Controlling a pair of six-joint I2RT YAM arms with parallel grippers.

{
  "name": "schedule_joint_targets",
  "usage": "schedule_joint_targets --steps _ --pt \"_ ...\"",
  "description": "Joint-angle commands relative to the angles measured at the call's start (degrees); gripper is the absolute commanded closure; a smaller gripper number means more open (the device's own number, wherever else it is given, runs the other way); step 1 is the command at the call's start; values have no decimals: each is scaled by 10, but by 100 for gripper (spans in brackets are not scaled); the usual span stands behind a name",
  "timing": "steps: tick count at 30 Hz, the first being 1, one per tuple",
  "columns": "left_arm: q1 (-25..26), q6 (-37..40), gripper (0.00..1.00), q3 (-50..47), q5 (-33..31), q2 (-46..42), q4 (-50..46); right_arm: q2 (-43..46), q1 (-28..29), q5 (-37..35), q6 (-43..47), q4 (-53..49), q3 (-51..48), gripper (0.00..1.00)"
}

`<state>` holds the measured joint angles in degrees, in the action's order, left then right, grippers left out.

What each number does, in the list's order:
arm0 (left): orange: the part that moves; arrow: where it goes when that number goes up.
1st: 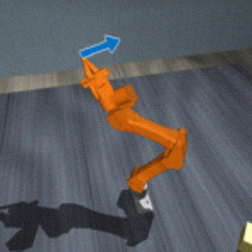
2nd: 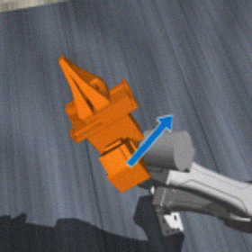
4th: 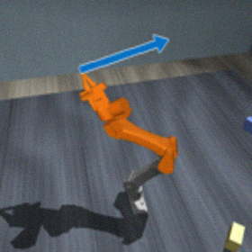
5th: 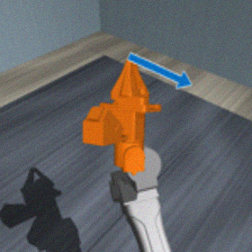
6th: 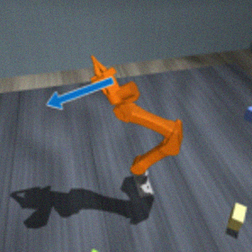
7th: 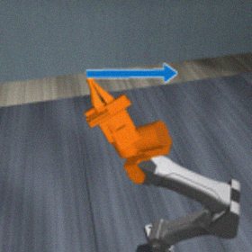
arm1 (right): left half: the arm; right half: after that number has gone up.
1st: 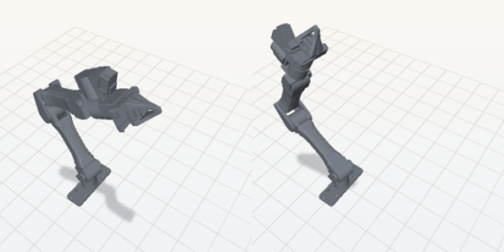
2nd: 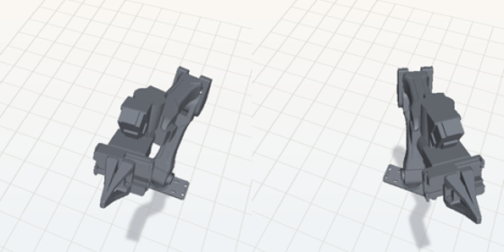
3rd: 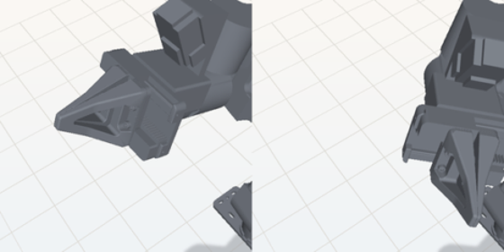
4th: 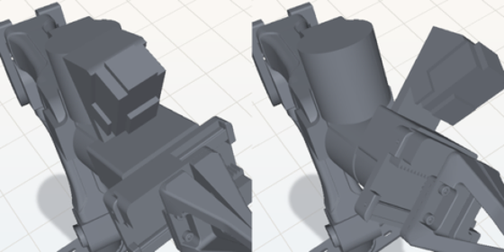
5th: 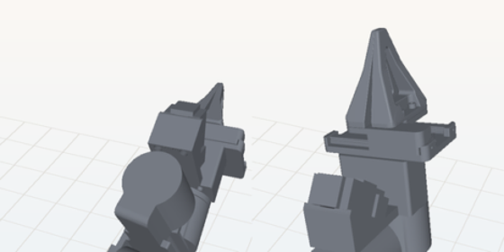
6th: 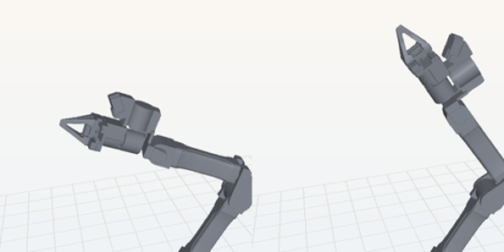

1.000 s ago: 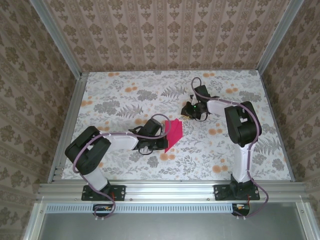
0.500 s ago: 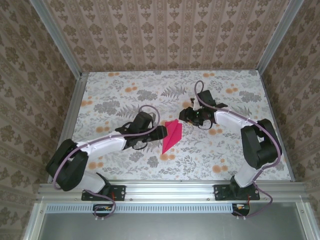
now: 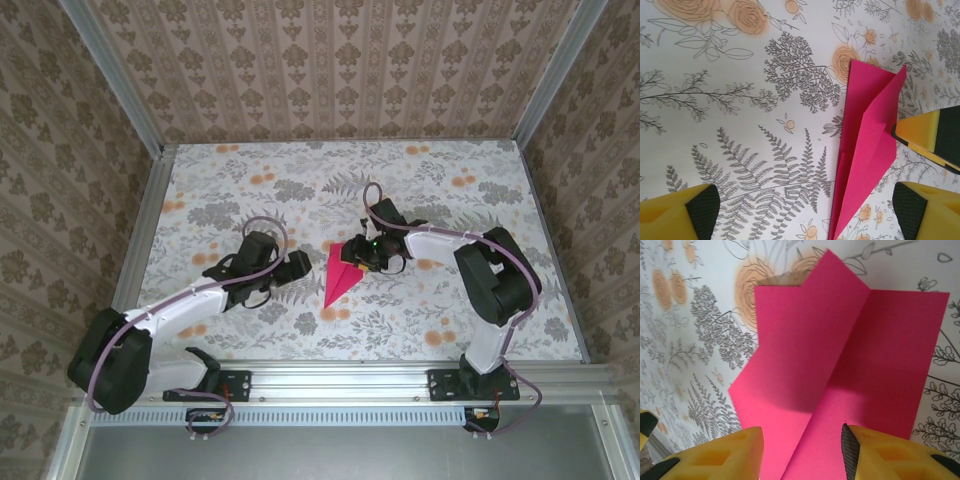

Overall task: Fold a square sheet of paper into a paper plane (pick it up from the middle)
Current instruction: Pick up the paper from the center of the table.

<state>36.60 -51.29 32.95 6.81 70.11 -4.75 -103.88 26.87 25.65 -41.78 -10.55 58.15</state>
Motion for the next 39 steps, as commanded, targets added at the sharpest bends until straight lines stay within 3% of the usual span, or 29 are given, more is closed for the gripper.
schedule_joint_targets --steps 1,11,17,27,34,39 --pt "-9 -1 4 -12 8 -12 -11 -12 4 -9 -16 14 15 53" --pt "-25 -12 0 -21 26 -18 -10 -39 5 19 -27 43 22 60" --pt "-48 -22 0 -35 67 -25 9 -52 5 69 -35 97 12 64" --pt "-101 -20 0 -48 191 -33 66 -30 0 119 -59 209 -17 96" --pt "-117 -27 0 -34 246 -70 88 52 -16 193 -84 256 -18 98" --pt "-109 -30 0 -21 257 -103 94 85 -28 259 -164 333 -11 98"
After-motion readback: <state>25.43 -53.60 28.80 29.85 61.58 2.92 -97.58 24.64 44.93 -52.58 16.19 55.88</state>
